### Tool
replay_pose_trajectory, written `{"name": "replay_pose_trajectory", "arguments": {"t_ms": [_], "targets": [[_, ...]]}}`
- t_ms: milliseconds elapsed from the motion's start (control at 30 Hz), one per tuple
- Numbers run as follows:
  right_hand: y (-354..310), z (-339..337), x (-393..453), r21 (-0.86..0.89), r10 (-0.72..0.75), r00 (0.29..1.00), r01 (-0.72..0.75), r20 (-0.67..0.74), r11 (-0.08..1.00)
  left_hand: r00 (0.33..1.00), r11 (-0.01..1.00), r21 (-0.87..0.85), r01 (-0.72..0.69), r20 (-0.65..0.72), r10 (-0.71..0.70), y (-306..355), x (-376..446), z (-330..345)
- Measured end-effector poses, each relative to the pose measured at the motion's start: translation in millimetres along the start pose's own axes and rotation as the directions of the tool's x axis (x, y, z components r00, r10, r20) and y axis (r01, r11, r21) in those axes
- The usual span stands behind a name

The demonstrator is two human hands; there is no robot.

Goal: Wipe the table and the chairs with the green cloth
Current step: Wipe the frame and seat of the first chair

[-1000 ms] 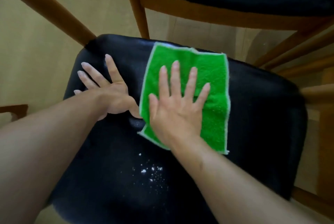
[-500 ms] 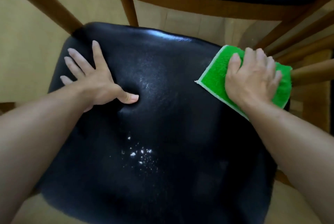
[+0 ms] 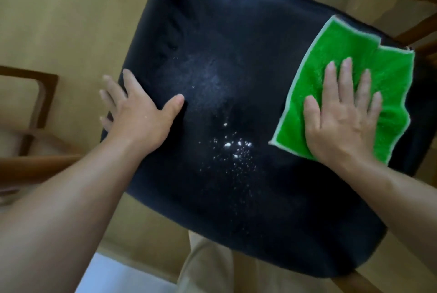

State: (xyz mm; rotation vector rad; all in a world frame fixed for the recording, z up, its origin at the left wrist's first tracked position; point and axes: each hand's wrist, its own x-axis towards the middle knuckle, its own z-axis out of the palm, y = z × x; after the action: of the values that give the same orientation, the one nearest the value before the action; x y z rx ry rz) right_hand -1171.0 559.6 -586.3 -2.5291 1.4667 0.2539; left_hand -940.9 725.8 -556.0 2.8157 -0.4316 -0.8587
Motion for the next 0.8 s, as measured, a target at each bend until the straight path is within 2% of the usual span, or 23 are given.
{"name": "replay_pose_trajectory", "arguments": {"t_ms": [100, 167, 233, 333, 467, 567, 667, 800], "targets": [[-6.3, 5.7, -50.0, -0.016, -0.075, 0.994, 0.076, 0.084, 0.997, 0.975, 0.997, 0.027, 0.072, 0.211, -0.076, -26.2, -15.1, 3.4], [-24.4, 13.7, -77.5, -0.028, -0.078, 0.989, 0.082, 0.126, 0.996, 0.94, 0.992, 0.114, 0.047, 0.331, -0.082, -35.1, -18.9, 2.4], [-44.7, 21.7, -90.4, -0.047, -0.036, 0.99, 0.043, 0.136, 0.998, 0.914, 0.982, 0.189, 0.024, 0.393, -0.098, -35.5, -18.3, 0.0], [-58.8, 28.5, -91.5, -0.053, 0.015, 0.991, -0.008, 0.131, 0.999, 0.905, 0.977, 0.212, 0.019, 0.412, -0.107, -34.6, -15.8, 2.2], [-57.1, 27.7, -90.8, -0.065, -0.04, 0.989, 0.049, 0.141, 0.997, 0.893, 0.968, 0.248, 0.031, 0.428, -0.138, -31.6, -13.5, 1.3], [-73.5, 28.1, -92.7, -0.097, -0.226, 0.962, 0.242, 0.155, 0.965, 0.876, 0.958, 0.283, 0.055, 0.446, -0.182, -28.8, -10.2, 1.5], [-100.1, 28.9, -84.1, -0.094, -0.381, 0.912, 0.397, 0.152, 0.913, 0.888, 0.94, 0.337, 0.06, 0.411, -0.204, -29.9, -8.1, 4.8], [-138.2, 21.1, -7.1, -0.101, -0.517, 0.853, 0.522, 0.077, 0.847, 0.893, 0.929, 0.364, 0.069, 0.392, -0.22, -33.6, -6.6, 9.3]]}}
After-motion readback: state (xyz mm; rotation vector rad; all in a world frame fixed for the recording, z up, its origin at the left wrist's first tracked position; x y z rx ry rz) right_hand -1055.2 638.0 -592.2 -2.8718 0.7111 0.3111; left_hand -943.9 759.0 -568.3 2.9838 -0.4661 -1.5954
